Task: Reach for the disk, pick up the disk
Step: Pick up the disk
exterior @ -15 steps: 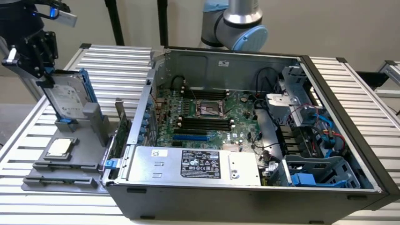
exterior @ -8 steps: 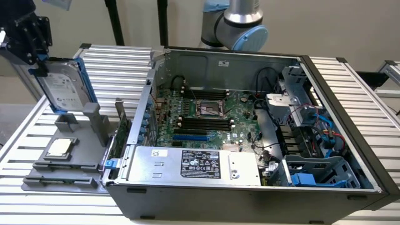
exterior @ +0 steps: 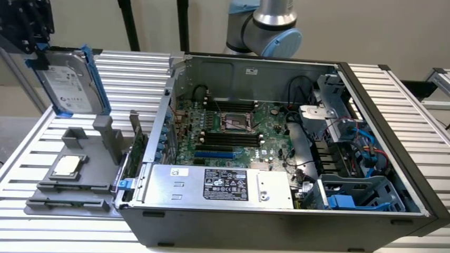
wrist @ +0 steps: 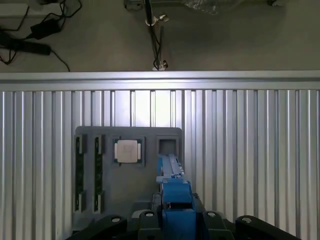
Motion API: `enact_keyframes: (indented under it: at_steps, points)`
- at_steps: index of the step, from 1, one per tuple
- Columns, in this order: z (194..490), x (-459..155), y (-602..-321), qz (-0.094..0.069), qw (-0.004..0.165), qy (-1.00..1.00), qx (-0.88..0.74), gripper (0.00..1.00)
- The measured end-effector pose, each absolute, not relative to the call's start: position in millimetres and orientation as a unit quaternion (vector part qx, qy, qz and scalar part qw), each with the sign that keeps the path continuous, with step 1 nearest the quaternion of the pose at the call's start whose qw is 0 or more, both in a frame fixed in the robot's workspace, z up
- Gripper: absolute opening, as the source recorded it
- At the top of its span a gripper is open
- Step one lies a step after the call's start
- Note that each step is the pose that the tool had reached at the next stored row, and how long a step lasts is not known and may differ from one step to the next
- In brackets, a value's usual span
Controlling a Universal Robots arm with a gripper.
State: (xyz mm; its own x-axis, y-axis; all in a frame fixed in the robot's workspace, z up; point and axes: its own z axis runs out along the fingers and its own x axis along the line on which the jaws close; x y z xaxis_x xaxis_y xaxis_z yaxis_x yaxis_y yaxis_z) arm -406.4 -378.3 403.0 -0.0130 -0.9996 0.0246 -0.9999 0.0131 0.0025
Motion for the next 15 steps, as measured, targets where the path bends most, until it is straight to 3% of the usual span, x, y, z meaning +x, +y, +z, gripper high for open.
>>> enact_keyframes:
  at_steps: [15]
  points:
    - [469,-346,-384,-0.001,0.001,-0.710,0.704,0.33]
